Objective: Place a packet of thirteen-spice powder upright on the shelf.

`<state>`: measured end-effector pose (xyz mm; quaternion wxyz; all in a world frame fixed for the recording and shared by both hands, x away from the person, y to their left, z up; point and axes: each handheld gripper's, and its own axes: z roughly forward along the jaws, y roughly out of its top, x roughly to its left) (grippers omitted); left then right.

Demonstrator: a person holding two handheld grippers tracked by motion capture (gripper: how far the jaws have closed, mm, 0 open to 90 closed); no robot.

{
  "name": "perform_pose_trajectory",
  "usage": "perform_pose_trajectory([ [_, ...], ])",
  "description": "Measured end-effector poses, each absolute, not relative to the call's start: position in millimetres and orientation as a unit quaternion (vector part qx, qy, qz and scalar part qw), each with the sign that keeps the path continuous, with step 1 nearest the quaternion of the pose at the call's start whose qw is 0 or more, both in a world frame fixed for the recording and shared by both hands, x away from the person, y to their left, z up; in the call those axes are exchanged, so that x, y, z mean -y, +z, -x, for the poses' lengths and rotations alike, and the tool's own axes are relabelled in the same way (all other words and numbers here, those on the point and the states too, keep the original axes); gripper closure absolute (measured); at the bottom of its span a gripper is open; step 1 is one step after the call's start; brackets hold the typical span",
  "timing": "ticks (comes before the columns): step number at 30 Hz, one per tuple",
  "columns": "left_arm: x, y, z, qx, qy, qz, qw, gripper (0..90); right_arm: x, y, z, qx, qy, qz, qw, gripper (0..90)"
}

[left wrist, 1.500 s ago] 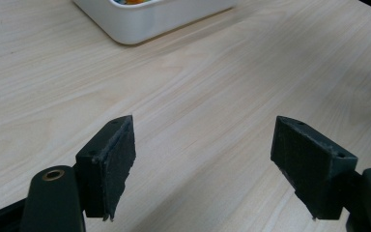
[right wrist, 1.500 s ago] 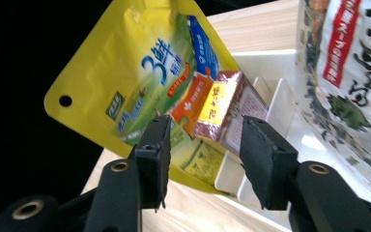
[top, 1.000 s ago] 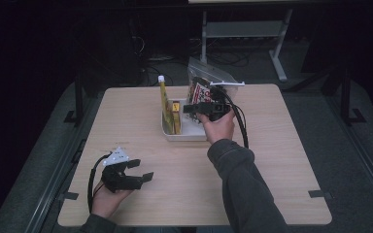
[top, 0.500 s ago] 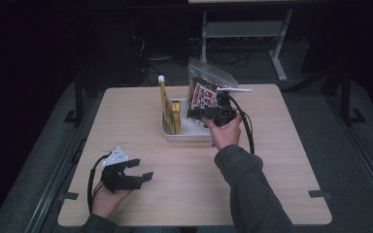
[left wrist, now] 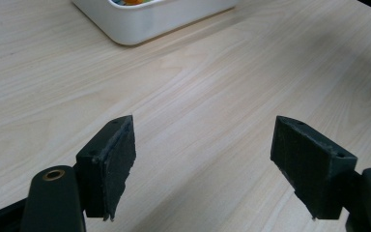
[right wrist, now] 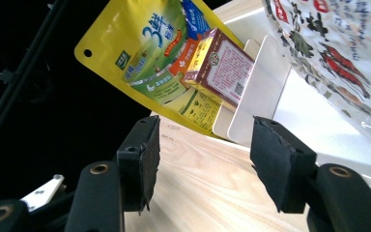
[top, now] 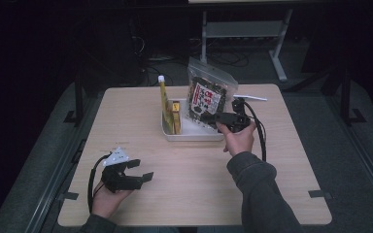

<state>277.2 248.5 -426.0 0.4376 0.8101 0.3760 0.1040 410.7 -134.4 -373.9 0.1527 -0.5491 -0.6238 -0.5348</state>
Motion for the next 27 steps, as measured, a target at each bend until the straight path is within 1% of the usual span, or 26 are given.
perform_pose_trajectory([
  [15,-248.8,-429.7,-278.3,-0.379,0.095,-0.812,0.435,23.5,162.7,-379.1,-393.2,0.616,-0.55,0.541,0.161,41.4],
  [27,-248.3,-430.7,-278.3,-0.378,0.095,-0.812,0.433,23.5,195.0,-385.0,-375.7,0.61,-0.554,0.546,0.152,40.6],
])
